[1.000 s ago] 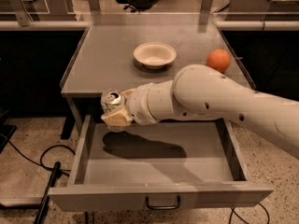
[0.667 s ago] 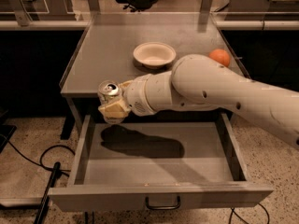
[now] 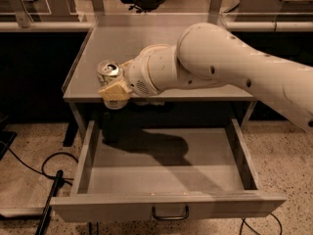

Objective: Pick 7up can from top drawer and place on counter

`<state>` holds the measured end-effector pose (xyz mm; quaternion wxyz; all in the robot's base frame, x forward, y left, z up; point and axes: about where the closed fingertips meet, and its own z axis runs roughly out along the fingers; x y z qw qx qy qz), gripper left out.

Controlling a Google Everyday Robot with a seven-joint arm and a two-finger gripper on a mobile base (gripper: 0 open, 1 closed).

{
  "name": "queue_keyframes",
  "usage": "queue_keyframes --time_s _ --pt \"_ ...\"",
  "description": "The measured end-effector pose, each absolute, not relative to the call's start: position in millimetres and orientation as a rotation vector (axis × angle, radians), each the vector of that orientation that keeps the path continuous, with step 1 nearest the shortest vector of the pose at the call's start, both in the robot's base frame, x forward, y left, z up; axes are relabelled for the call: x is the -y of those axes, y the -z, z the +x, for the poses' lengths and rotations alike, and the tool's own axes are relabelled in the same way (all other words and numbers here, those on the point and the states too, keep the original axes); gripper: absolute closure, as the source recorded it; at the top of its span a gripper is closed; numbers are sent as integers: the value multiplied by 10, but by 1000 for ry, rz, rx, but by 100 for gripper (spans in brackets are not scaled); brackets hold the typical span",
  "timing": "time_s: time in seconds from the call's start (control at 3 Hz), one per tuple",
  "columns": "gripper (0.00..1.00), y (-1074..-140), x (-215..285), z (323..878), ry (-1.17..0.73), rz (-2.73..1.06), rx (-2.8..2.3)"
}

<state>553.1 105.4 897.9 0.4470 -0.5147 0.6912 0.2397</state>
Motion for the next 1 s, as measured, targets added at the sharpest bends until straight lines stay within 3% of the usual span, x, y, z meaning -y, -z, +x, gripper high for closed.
queue_keyframes --time_s 1.0 --pt "100 -9203 -1415 6240 -690 -1350 -1682"
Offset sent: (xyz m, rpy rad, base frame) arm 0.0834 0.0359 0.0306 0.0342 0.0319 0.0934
